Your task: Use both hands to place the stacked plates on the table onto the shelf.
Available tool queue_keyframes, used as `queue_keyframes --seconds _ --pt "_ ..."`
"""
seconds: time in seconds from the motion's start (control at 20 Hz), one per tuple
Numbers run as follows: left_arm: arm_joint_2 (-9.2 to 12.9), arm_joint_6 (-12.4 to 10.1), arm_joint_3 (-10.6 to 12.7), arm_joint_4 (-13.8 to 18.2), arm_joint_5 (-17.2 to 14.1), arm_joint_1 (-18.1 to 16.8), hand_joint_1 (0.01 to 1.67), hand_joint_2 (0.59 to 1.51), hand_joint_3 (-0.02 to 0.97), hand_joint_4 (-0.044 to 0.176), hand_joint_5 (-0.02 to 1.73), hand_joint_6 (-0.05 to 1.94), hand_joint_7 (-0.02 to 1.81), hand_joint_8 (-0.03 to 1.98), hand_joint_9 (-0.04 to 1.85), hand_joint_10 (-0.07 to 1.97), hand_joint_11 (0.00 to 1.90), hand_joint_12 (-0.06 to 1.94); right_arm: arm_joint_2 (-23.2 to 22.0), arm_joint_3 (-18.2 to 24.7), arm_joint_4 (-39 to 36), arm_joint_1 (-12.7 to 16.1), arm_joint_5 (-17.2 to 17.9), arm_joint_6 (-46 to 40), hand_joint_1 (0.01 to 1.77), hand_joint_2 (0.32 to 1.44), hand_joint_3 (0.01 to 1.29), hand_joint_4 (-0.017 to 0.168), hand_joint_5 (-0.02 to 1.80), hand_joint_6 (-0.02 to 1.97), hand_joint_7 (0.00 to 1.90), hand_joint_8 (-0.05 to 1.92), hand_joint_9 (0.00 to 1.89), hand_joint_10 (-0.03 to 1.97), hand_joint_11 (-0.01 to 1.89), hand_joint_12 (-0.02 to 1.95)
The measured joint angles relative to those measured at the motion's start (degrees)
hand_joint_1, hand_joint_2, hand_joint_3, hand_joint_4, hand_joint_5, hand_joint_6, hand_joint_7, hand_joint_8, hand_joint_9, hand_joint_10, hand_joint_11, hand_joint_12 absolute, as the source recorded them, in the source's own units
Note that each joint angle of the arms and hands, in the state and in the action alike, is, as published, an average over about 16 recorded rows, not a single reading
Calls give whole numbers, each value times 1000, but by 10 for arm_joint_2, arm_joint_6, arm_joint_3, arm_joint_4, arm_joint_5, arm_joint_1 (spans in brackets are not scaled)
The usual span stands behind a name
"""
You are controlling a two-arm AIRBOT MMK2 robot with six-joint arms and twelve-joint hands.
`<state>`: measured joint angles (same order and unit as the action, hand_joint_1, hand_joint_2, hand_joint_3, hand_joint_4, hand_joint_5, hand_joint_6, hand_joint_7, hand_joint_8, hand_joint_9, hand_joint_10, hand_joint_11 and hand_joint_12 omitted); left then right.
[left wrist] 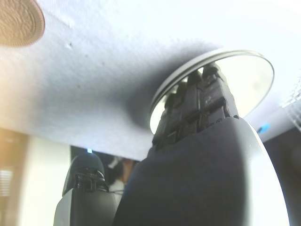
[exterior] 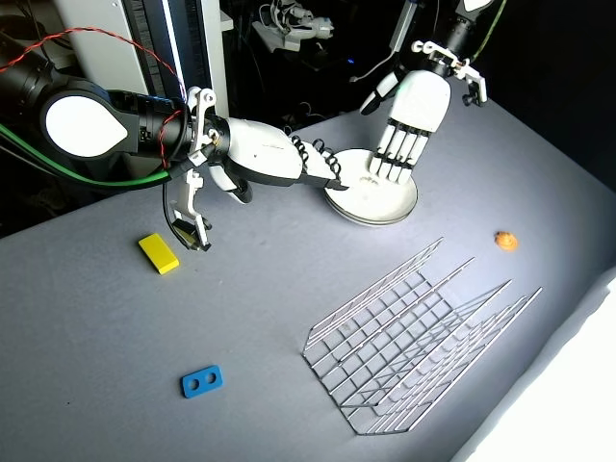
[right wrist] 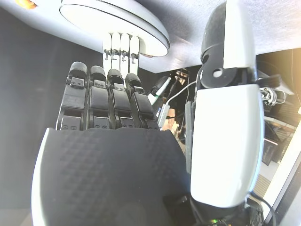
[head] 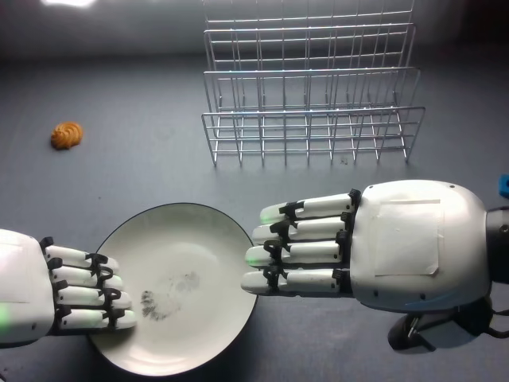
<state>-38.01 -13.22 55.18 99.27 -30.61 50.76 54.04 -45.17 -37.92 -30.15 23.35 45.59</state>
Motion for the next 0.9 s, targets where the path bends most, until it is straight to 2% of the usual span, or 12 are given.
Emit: queue_keyframes --seconds 0.4,0.9 --pt "-10 -11 -22 -19 32 -1 21 1085 19 -11 -6 -20 -1 -8 17 9 13 10 0 -1 0 0 1 1 1118 848 19 0 20 20 11 13 21 4 21 23" --pt "-29 -12 -48 -75 68 -14 22 1077 19 -11 9 -17 6 -7 15 10 14 12 15 -8 19 17 2 34 1164 851 19 0 20 20 12 13 21 5 24 7"
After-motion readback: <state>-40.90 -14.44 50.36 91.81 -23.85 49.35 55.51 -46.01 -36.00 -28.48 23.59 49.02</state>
